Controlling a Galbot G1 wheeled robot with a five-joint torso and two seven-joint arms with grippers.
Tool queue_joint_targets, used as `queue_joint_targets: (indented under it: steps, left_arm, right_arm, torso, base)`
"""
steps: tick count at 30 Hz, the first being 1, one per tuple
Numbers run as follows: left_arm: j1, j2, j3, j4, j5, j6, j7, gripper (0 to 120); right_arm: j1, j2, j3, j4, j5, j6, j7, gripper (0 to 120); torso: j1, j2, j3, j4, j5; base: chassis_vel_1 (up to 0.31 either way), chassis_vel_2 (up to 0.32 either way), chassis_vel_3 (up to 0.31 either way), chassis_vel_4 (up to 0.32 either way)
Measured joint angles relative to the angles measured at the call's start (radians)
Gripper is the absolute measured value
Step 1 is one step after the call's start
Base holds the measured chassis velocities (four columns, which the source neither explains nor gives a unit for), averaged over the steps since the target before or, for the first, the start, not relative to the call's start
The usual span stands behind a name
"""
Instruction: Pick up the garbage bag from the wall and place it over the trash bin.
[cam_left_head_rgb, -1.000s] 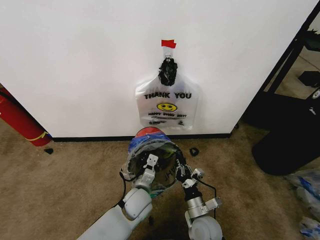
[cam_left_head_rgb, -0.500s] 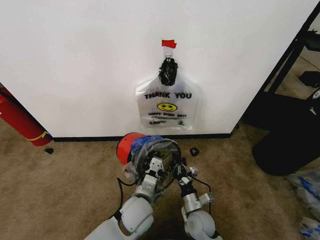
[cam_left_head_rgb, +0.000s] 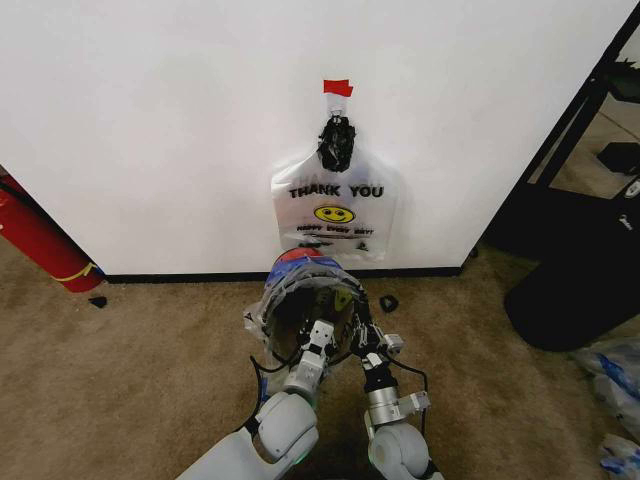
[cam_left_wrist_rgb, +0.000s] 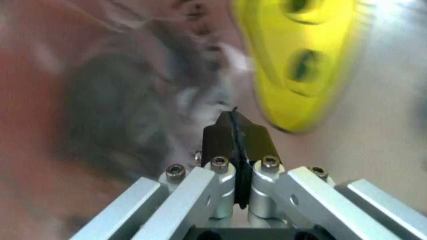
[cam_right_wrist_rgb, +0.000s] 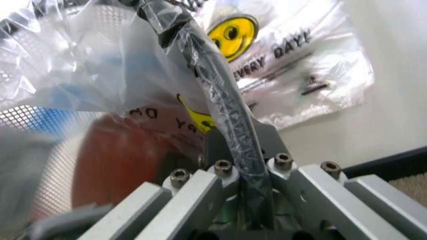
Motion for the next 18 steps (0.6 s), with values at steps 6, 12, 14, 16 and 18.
queue_joint_targets:
  steps: [6,12,14,16,18]
  left_arm:
    - [-0.037,-0.068,-0.041,0.107,0.055,0.035,-0.06,0]
    - [-0.06,-0.086,-0.048,0.171,0.097,0.065,-0.066,0]
    - [-0.071,-0.089,-0.053,0.197,0.122,0.063,-0.066,0]
    - [-0.08,-0.09,-0.06,0.218,0.145,0.054,-0.066,0]
    - [-0.089,-0.091,-0.07,0.236,0.163,0.04,-0.066,0]
  right_arm:
    - [-0.014,0.002,-0.01,0.014,-0.061,0.019,0.001,0]
    - [-0.022,0.001,-0.012,0.019,-0.108,0.037,-0.014,0]
    - [-0.026,0.001,-0.012,0.02,-0.116,0.042,-0.028,0]
    - [-0.031,-0.002,-0.012,0.023,-0.118,0.044,-0.037,0]
    - [-0.036,-0.003,-0.012,0.026,-0.119,0.044,-0.04,0]
  torso:
    - [0.0,0.0,0.0,0.0003,-0.001]
    - [0.0,0.0,0.0,0.0002,-0.0013]
    - [0.0,0.0,0.0,0.0002,-0.0009]
    - [0.0,0.0,0.0,0.0002,-0.0004]
    - [0.0,0.0,0.0,0.0002,-0.0004]
  base:
    - [0.0,0.0,0.0,0.0]
    - [0.0,0.0,0.0,0.0]
    - [0.0,0.0,0.0,0.0]
    - [0.0,0.0,0.0,0.0]
    - [0.0,0.0,0.0,0.0]
